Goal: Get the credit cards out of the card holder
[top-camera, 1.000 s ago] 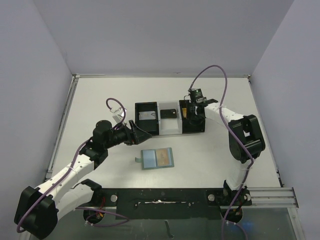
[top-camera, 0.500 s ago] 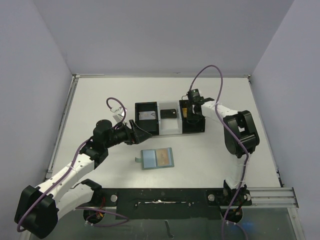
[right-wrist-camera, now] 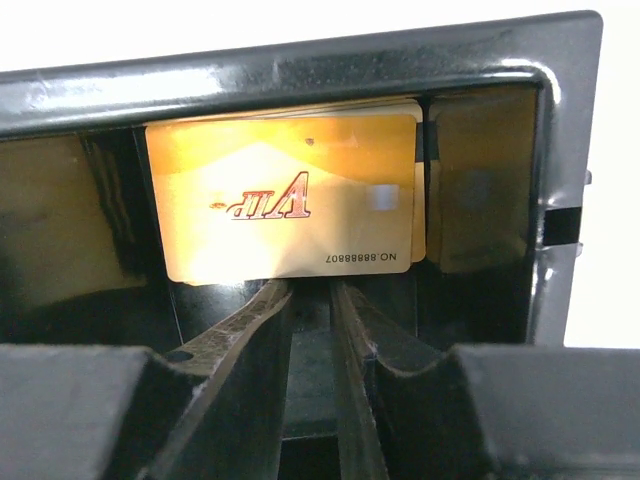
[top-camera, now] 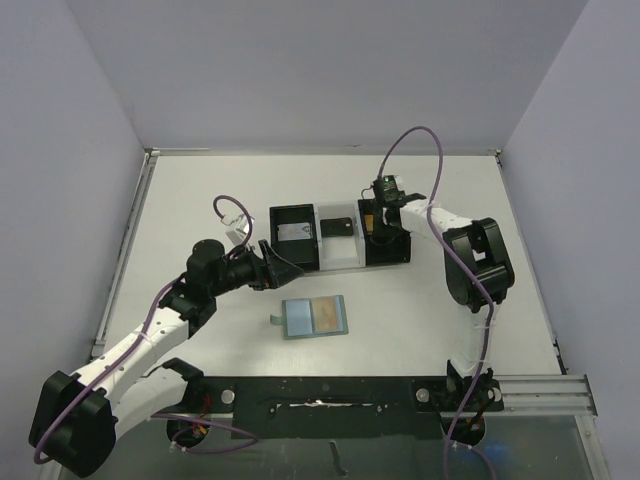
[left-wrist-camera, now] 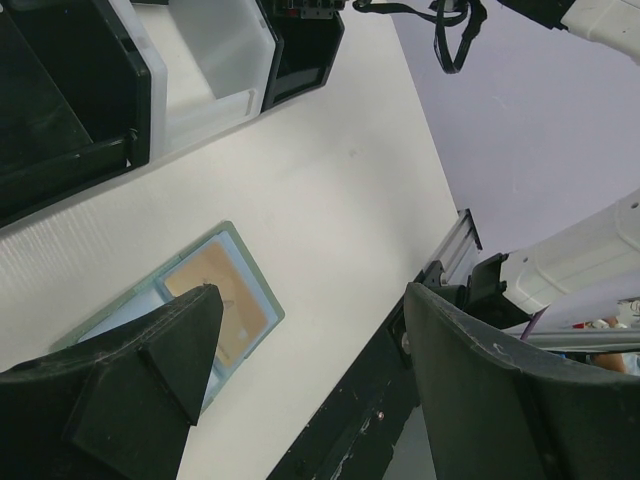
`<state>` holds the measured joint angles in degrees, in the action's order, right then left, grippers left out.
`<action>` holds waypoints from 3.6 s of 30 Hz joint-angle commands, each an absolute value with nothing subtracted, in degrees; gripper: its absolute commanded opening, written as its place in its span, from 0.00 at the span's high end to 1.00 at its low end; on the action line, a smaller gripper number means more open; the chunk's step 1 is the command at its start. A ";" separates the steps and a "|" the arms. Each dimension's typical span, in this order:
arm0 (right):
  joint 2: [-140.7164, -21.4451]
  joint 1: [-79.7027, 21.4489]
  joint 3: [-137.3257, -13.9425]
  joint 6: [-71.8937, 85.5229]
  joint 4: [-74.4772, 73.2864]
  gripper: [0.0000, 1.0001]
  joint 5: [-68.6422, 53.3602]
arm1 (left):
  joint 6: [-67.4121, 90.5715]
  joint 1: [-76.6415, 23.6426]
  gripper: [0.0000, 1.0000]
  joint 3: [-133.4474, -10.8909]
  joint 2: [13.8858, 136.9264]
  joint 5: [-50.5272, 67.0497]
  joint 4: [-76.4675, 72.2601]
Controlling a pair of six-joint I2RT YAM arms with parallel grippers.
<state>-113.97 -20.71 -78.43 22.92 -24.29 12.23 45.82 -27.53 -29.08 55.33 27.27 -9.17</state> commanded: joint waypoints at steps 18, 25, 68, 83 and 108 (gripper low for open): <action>-72.86 -23.35 -63.11 25.73 -21.80 0.01 22.31 | 42.32 -26.92 0.28 -34.26 52.86 15.98 -2.88; -60.48 -21.19 -46.97 35.65 -13.08 0.02 11.63 | 42.91 -26.63 0.27 -32.92 50.66 14.71 -1.24; -84.45 -49.39 -45.91 53.72 -8.70 0.56 -0.38 | 40.52 -34.98 0.58 -37.35 76.50 15.43 13.98; -91.05 -49.82 -52.34 52.72 -18.50 0.59 1.75 | 39.17 -35.92 0.72 -36.92 79.62 15.64 13.43; -96.85 -52.98 -59.35 50.39 -25.95 0.52 5.06 | 39.42 -35.95 0.78 -35.94 79.27 17.00 11.66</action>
